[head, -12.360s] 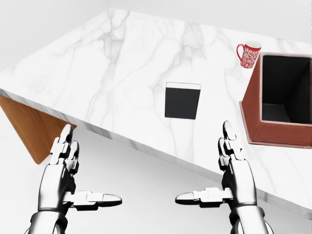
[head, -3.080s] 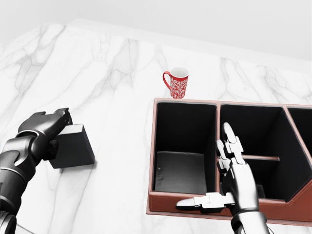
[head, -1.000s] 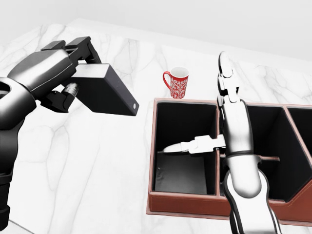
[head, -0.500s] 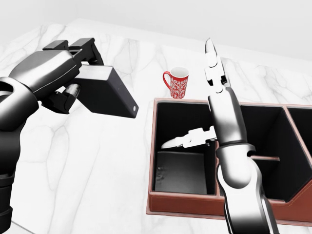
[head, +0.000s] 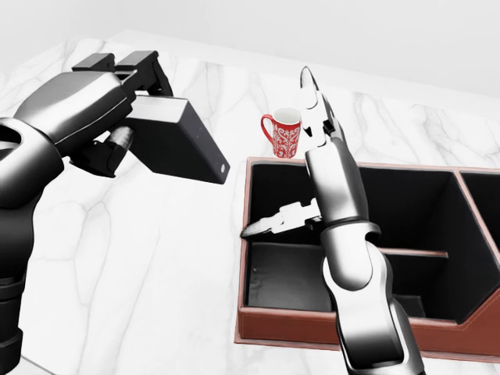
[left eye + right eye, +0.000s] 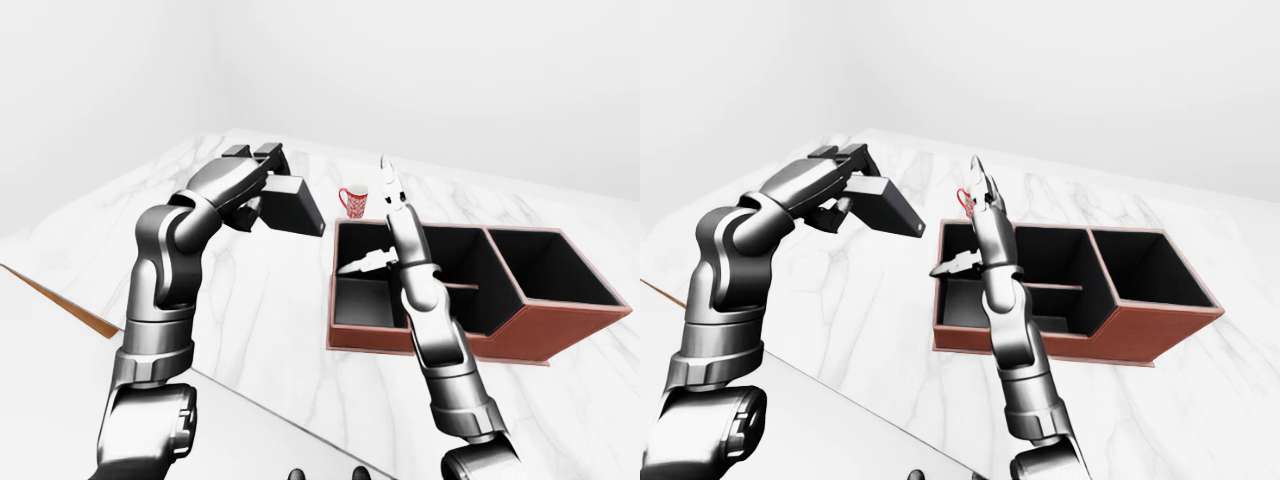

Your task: Pick up the book and place it in the right compartment of the caddy.

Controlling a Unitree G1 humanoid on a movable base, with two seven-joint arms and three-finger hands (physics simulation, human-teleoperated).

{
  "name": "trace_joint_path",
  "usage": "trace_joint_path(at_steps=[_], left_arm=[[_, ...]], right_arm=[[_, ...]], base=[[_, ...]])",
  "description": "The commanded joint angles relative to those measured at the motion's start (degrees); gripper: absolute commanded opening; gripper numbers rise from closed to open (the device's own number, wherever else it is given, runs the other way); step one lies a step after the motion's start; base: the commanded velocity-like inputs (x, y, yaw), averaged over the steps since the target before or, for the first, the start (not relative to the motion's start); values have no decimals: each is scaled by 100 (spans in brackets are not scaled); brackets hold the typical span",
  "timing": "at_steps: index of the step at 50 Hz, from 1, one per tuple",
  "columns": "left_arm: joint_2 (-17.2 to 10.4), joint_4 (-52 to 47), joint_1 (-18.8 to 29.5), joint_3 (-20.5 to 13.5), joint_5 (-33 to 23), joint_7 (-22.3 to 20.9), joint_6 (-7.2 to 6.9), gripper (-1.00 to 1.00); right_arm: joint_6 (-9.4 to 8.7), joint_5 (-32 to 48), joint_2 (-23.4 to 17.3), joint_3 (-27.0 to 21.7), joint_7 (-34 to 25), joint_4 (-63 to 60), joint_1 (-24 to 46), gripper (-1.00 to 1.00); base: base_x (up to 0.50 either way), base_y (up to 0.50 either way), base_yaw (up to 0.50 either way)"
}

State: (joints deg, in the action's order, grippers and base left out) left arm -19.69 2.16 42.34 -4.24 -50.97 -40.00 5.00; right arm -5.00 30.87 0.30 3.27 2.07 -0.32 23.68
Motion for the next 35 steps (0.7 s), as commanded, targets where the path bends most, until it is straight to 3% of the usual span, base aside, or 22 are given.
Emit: trace_joint_path(at_steps=[1,3,19,24,29,32,35], left_arm=[[50,-151,3,-80,60,51,0,-100],[59,-230,-45,-86,66,8,0,-100],[127,-352,-122,-61,54,0,0,-100],[142,-357,-151,-55,49,0,0,-100],[159,-396,-209,-47,30,0,0,-100],[159,-381,-200,-52,18,0,0,-100],[165,-377,-181,-46,9,0,0,-100]], right_arm=[[0,38,137,89,-93,-45,257,100],[0,-64,173,118,170,336,114,100],[0,-176,362,222,293,563,350,100],[0,-120,405,236,55,198,625,100],[0,-189,469,303,327,604,461,100],[0,-114,490,286,73,219,715,100],[0,-187,501,318,334,603,540,100]], base=[[0,0,0],[0,0,0],[0,0,0],[0,0,0],[0,0,0],[0,0,0],[0,0,0]])
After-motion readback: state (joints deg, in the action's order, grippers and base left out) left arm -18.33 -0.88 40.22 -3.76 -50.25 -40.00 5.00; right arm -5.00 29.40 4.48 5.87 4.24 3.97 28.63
